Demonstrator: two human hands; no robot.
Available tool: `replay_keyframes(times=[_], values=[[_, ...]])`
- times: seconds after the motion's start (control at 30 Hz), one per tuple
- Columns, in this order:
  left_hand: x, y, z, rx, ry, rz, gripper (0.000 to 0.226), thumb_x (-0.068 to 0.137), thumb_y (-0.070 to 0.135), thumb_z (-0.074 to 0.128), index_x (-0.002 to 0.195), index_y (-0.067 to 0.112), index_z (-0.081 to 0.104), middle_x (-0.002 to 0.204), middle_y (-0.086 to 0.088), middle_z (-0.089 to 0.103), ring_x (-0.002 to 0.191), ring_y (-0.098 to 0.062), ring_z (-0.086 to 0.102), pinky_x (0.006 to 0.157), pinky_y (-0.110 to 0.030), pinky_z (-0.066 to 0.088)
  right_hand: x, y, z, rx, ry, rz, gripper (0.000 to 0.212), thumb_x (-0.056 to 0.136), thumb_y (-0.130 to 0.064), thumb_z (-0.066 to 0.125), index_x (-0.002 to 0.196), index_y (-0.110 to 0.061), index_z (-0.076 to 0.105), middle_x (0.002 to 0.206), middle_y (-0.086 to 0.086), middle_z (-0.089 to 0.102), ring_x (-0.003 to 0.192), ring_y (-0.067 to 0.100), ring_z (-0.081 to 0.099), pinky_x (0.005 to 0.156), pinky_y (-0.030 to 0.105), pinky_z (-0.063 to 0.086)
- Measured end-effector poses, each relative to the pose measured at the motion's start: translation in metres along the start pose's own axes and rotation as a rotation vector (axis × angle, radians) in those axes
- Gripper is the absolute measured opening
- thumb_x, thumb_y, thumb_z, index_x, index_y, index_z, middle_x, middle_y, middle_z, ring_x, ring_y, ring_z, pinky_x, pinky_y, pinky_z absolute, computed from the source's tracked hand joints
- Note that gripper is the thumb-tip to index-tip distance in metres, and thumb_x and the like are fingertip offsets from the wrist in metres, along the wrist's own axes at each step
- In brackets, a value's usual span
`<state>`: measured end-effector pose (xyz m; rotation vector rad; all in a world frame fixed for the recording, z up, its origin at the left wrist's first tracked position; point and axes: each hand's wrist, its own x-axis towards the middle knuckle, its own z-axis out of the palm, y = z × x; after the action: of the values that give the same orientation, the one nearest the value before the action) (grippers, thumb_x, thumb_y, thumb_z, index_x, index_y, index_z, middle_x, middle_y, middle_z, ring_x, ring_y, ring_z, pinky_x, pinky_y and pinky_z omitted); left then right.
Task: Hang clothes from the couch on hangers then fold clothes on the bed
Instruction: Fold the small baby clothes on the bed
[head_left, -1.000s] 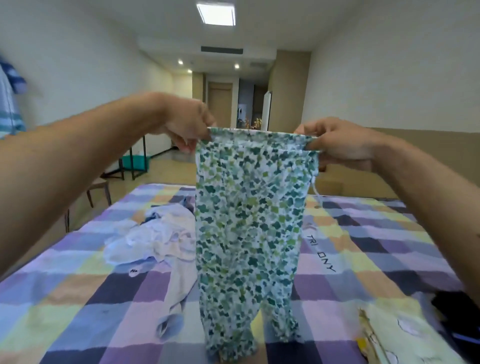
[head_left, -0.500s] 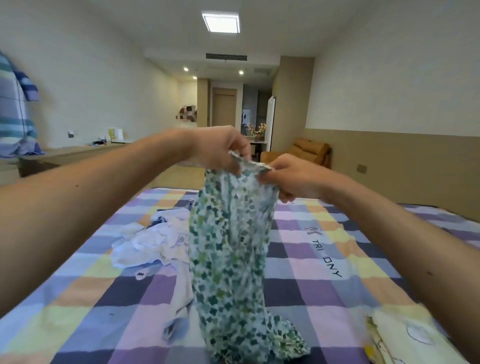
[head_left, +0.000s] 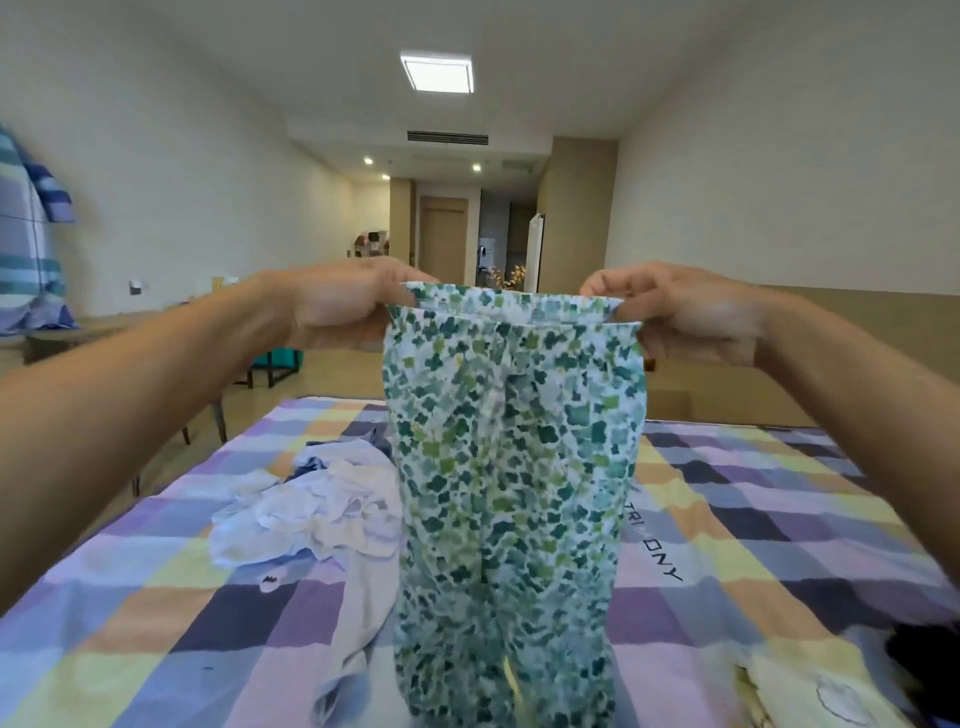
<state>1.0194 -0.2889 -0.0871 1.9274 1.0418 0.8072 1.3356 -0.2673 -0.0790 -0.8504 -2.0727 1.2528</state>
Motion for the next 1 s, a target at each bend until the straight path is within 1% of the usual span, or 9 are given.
replay_keyframes(times=[0.1,0.23,0.3,0.4,0.57,0.67,0.73,0.9,1.0], values=[[0.002,-0.008,0.008,-0.292,0.114,-0.048,0.036,0.090,0.017,0.051,0.115,0.001,0.069,0.109,-0.013,0.074,0.094,-0.023,0.070,0.077,-0.031,0.062,0.002,0.011,0.002,0.257,-0.006,0.002,0.030,0.093,-0.004,0.046,0.116,-0.002,0.066,0.106,0.015,0.070,0.086,0.019,0.069,0.076,0.030,0.062],[-0.005,-0.021,0.010,-0.311,0.025,-0.036,0.081,0.072,0.057,0.080,0.128,0.001,0.059,0.125,-0.015,0.069,0.116,-0.032,0.066,0.089,-0.040,0.058,0.004,0.022,0.015,0.376,0.098,0.019,0.048,0.103,-0.032,0.044,0.137,0.001,0.052,0.118,0.019,0.072,0.103,0.026,0.072,0.081,0.034,0.062],[-0.010,-0.023,0.012,-0.157,-0.031,-0.027,0.076,0.063,0.041,0.092,0.121,0.002,0.061,0.112,-0.014,0.074,0.102,-0.028,0.072,0.082,-0.034,0.061,-0.002,0.023,0.017,0.333,-0.078,0.020,0.057,0.093,-0.039,0.060,0.135,-0.001,0.053,0.127,0.019,0.068,0.116,0.032,0.067,0.090,0.039,0.059],[-0.015,-0.021,0.023,-0.050,0.044,-0.011,0.016,0.093,0.006,0.064,0.109,0.005,0.063,0.094,-0.010,0.078,0.085,-0.021,0.074,0.071,-0.026,0.061,-0.003,0.024,0.016,0.143,-0.212,0.047,0.055,0.083,-0.005,0.075,0.134,-0.004,0.053,0.131,0.022,0.064,0.121,0.038,0.063,0.095,0.046,0.058],[-0.015,-0.038,0.021,0.078,0.121,-0.089,0.043,0.097,0.033,0.060,0.109,-0.008,0.061,0.101,-0.021,0.071,0.086,-0.037,0.065,0.081,-0.043,0.053,0.012,0.037,0.024,0.044,0.016,0.152,0.024,0.093,0.001,0.062,0.117,-0.002,0.062,0.120,0.024,0.070,0.105,0.037,0.070,0.088,0.044,0.061],[-0.008,-0.047,0.032,0.151,0.219,-0.202,0.036,0.097,0.038,0.062,0.078,0.008,0.056,0.072,-0.011,0.057,0.068,-0.025,0.048,0.068,-0.034,0.038,0.022,0.044,0.034,-0.001,0.185,0.236,0.034,0.093,-0.006,0.067,0.120,0.012,0.060,0.113,0.029,0.069,0.079,0.029,0.069,0.065,0.030,0.061],[-0.003,-0.045,0.044,0.116,0.256,-0.234,0.030,0.100,0.035,0.059,0.086,0.009,0.061,0.072,-0.005,0.063,0.063,-0.017,0.057,0.064,-0.028,0.045,0.025,0.046,0.048,0.017,0.226,0.225,0.022,0.092,-0.007,0.068,0.106,0.009,0.064,0.096,0.025,0.068,0.065,0.023,0.065,0.050,0.024,0.056],[-0.003,-0.028,0.068,0.090,0.152,-0.077,0.065,0.090,0.063,0.047,0.121,0.009,0.067,0.102,-0.004,0.077,0.095,-0.020,0.074,0.089,-0.035,0.057,0.031,0.033,0.089,0.240,0.104,0.100,0.028,0.102,-0.020,0.054,0.116,0.002,0.064,0.113,0.024,0.072,0.092,0.030,0.071,0.073,0.033,0.064],[-0.005,-0.032,0.071,0.051,0.180,0.083,0.041,0.090,0.033,0.069,0.122,0.009,0.064,0.112,-0.010,0.074,0.104,-0.023,0.072,0.092,-0.039,0.058,0.031,0.027,0.094,0.249,0.214,-0.028,0.029,0.103,-0.015,0.049,0.116,0.003,0.067,0.108,0.021,0.074,0.090,0.027,0.073,0.069,0.033,0.063]])
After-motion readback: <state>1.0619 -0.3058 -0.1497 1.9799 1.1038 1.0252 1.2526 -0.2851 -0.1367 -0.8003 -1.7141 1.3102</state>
